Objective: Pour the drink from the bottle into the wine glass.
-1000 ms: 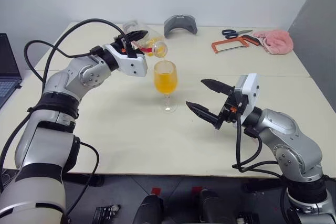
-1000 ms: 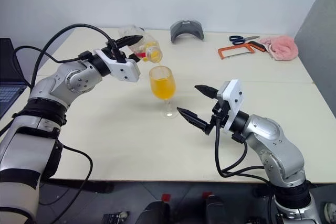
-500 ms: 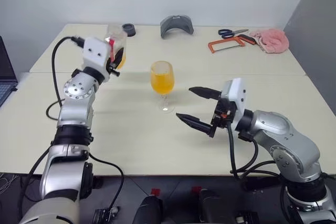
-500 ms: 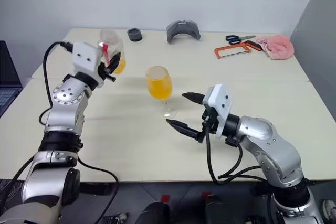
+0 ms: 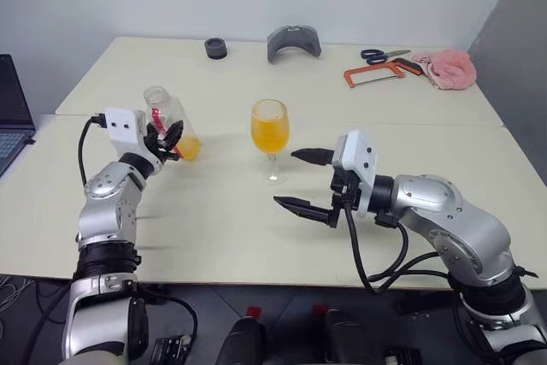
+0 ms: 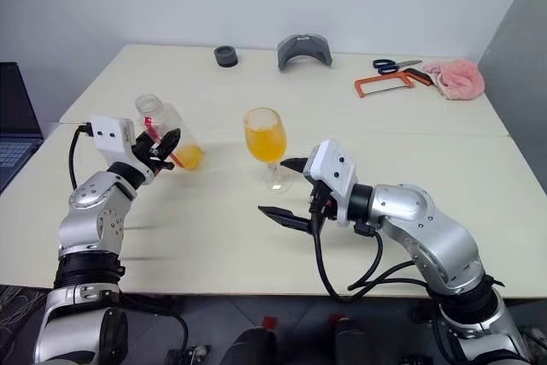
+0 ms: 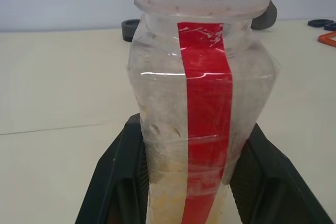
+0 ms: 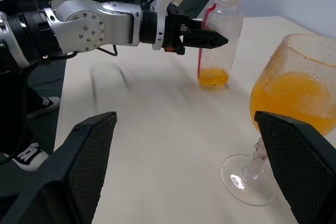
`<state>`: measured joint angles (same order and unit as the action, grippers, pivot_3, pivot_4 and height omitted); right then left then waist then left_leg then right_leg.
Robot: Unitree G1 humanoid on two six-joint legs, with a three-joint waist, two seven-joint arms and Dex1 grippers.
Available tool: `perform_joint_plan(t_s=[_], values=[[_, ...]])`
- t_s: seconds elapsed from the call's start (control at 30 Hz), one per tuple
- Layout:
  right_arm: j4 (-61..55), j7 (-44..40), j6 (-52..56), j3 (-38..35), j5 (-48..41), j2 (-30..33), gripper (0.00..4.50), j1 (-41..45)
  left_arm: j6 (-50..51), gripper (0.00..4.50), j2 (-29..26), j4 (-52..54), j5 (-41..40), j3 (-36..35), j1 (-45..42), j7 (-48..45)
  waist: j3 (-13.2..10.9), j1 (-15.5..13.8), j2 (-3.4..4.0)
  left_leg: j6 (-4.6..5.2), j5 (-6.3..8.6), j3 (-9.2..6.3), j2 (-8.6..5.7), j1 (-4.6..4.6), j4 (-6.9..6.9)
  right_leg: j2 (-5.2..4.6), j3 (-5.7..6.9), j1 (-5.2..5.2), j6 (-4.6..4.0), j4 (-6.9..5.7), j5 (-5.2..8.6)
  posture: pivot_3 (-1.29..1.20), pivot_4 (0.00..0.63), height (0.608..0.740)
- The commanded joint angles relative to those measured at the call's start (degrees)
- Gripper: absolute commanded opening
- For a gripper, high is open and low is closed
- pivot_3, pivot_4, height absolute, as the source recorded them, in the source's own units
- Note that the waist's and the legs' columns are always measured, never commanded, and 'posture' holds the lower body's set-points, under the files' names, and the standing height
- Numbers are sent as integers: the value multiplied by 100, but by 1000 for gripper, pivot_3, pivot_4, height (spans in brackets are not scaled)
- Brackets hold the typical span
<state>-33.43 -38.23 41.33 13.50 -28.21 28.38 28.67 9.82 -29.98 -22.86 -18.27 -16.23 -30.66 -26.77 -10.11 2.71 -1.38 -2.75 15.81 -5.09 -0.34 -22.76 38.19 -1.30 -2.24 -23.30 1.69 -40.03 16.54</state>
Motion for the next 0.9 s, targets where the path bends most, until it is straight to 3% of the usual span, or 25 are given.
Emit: perform_joint_plan(t_s=[0.03, 0.27, 0.3, 0.53, 0.9], values=[[-98, -103, -137, -7, 22, 0, 4500, 150, -167, 1662, -57, -22, -84, -221, 30, -28, 0, 0, 0, 0, 0, 0, 0, 0, 0, 1, 1, 0, 0, 0, 0, 0, 150, 740], [-6, -171, -136, 28, 48, -49, 4500, 263, -255, 1662, -85, -302, -29, -263, 146, -58, 3, -1, -2, 1, 1, 1, 1, 3, -2, 1, -1, 0, 0, 0, 0, 0, 150, 740], [5, -181, -136, 30, 49, -58, 4500, 275, -231, 2374, -90, -334, -43, -277, 149, -57, 3, -1, -2, 1, 1, 2, 1, 4, -2, 1, -1, 0, 0, 0, 0, 0, 150, 740], [60, -241, -153, -1, 26, -97, 4500, 288, -348, 4476, -114, -350, -35, -285, 229, -159, 3, 0, -2, 1, 1, 0, 2, 3, -3, 1, 0, 0, 0, 0, 0, 0, 150, 740], [71, -298, -415, -59, 204, 49, 4500, -86, -666, 4476, -116, 207, 203, -180, 687, -143, 3, -24, -2, 2, 1, 0, 5, 3, -5, -1, -2, 0, 0, 2, 0, 0, 150, 740]])
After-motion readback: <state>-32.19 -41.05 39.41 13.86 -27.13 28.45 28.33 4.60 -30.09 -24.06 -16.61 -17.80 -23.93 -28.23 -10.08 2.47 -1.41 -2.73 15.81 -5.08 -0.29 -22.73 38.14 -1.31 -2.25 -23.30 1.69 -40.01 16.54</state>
